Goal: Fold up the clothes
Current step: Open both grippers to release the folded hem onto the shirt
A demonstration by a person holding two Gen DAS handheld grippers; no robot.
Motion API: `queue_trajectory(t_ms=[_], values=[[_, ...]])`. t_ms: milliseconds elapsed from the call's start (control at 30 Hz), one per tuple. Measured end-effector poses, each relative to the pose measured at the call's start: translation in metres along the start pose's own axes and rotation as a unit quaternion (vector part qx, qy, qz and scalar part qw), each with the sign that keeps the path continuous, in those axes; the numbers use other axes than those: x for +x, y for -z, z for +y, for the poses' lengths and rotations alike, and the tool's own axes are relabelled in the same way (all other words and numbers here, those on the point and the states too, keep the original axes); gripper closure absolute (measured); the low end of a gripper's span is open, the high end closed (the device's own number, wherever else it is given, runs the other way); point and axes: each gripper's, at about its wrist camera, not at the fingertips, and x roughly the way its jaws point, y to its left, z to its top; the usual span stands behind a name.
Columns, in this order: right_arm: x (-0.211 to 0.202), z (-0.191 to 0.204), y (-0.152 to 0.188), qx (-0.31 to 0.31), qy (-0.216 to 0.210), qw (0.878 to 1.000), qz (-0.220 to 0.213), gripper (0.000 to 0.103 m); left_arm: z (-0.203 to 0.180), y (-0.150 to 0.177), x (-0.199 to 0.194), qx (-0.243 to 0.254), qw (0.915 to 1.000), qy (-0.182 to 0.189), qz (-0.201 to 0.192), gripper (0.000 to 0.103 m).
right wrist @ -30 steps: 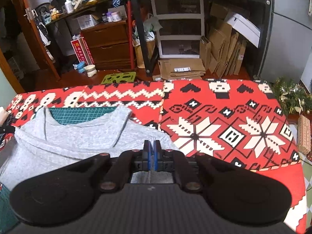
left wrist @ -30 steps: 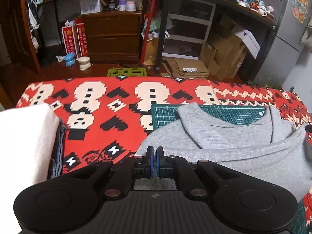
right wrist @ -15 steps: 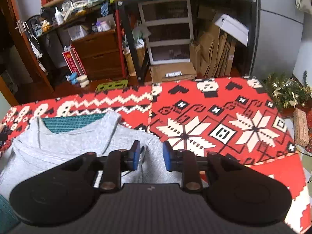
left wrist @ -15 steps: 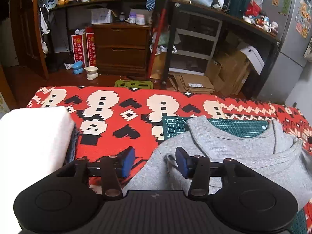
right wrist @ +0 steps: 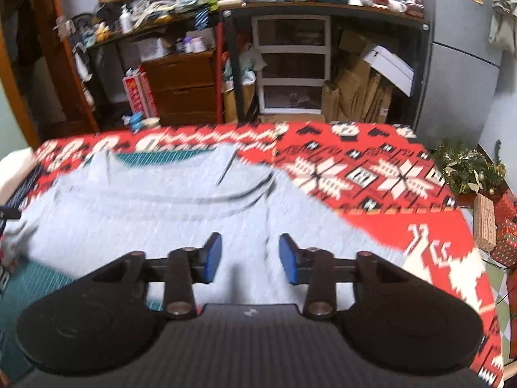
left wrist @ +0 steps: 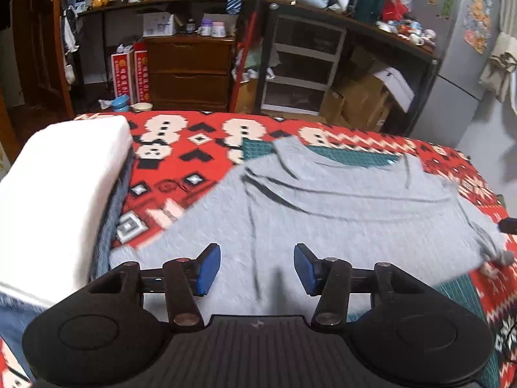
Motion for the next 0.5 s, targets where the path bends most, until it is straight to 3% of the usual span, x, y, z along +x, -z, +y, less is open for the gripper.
queue_trajectory(t_ms=[133, 300, 500], values=[[-0.001, 0.027, 0.022, -0.025, 0.002, 1.000, -0.011, 0.074, -0.025, 0.019, -0.003, 0.023, 0.9995, 0.015, -0.018, 0.062], [0.009, 0.046, 0.036, -0.055, 0.041, 0.997, -0.039, 0.075, -0.065, 0.036, 0.008, 0.067, 0.9964, 0.010, -0.051, 0.065], [0.018, 0.012, 0.046, 0.021, 0.041, 0.999, -0.004, 0.080, -0.075, 0.046, 0.024, 0.078, 0.9966, 0.004, -0.025, 0.066]])
